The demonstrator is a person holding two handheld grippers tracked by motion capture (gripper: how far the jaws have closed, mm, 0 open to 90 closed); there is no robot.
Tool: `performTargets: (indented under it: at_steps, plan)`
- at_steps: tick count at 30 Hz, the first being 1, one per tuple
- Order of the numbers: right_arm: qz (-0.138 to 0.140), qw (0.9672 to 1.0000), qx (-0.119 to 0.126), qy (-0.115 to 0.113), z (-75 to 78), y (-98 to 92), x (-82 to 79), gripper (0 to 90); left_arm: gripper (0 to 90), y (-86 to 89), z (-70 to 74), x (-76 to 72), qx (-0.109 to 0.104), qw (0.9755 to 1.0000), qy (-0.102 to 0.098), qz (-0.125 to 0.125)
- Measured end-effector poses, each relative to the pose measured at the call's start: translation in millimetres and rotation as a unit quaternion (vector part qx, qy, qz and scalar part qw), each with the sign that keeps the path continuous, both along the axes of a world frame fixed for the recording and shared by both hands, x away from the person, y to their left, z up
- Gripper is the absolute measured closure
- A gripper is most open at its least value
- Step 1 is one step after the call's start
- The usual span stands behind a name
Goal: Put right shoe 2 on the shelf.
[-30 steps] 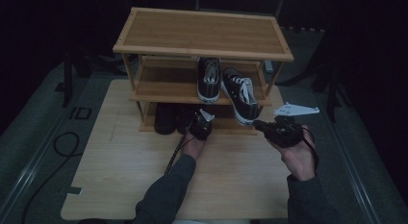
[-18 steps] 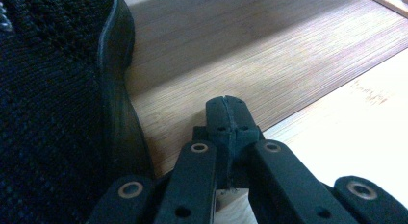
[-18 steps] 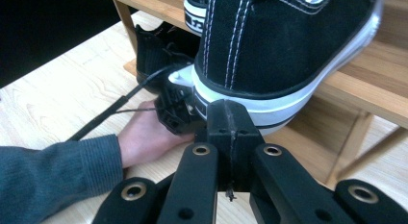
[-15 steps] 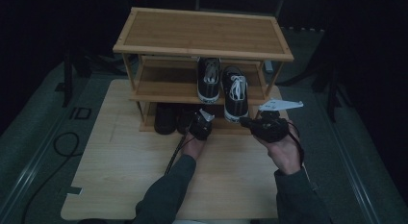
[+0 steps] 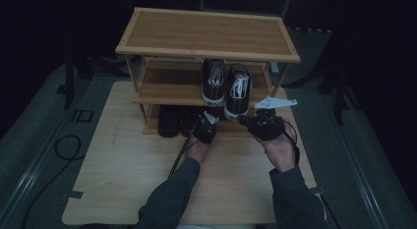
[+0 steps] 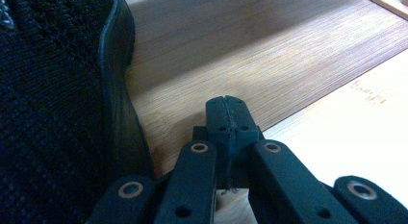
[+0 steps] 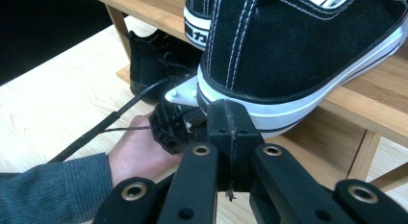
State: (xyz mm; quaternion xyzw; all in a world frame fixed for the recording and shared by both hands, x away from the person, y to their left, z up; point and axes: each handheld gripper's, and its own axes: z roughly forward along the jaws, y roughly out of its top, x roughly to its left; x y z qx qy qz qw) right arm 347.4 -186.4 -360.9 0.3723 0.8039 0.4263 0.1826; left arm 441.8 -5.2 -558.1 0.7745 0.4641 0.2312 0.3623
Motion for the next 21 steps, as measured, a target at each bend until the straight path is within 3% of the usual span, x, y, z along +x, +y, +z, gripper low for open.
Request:
performTargets:
  at_steps: [21]
  plan:
    - [-0.009, 0.9999, -0.008, -0.002, -1.7, -0.4, 14.2, 90.0, 90.0, 0.0, -0.1, 0.1, 0.0, 1.0, -0.001, 0.0]
